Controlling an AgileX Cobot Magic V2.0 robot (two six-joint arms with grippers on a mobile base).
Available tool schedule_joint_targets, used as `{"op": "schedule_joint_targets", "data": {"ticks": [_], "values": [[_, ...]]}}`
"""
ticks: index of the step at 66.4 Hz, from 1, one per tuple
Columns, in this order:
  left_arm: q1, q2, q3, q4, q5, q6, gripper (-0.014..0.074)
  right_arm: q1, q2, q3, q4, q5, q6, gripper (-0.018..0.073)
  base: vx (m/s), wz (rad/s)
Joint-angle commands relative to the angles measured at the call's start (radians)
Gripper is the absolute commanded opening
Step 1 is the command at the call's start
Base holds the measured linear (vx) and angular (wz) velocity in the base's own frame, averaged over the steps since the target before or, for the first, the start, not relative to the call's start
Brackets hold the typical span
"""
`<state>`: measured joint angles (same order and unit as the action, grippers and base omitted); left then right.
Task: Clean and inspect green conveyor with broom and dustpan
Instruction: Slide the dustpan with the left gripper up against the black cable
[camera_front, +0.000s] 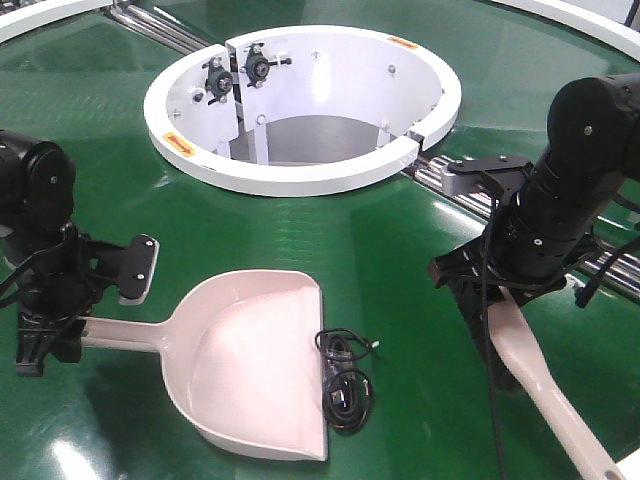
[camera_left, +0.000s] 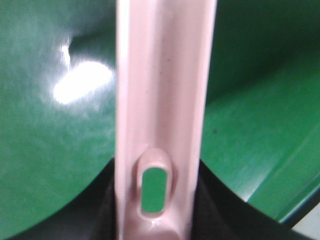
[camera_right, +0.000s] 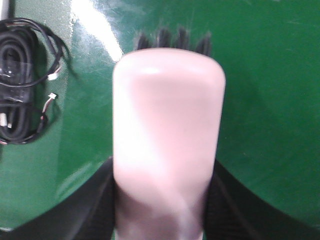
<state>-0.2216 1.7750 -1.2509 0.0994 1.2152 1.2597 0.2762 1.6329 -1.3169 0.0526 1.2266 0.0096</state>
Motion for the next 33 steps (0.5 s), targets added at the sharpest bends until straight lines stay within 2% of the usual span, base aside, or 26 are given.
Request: {"op": "schedule_joint_targets", "data": {"ticks": [1,33], "values": [[-0.021,-0.036,-0.025,-0.03,0.032,-0.009,-0.0024,-0.001,-0.048,-0.028,0.001,0.055,-0.01,-0.0006,0.0,0.0],[-0.025,-0.036,-0.025,-0.031,0.032,-0.009,-0.0024,-0.001,-0.048,-0.028,0.001,0.055,-0.01,-0.0006,0.0,0.0]]}}
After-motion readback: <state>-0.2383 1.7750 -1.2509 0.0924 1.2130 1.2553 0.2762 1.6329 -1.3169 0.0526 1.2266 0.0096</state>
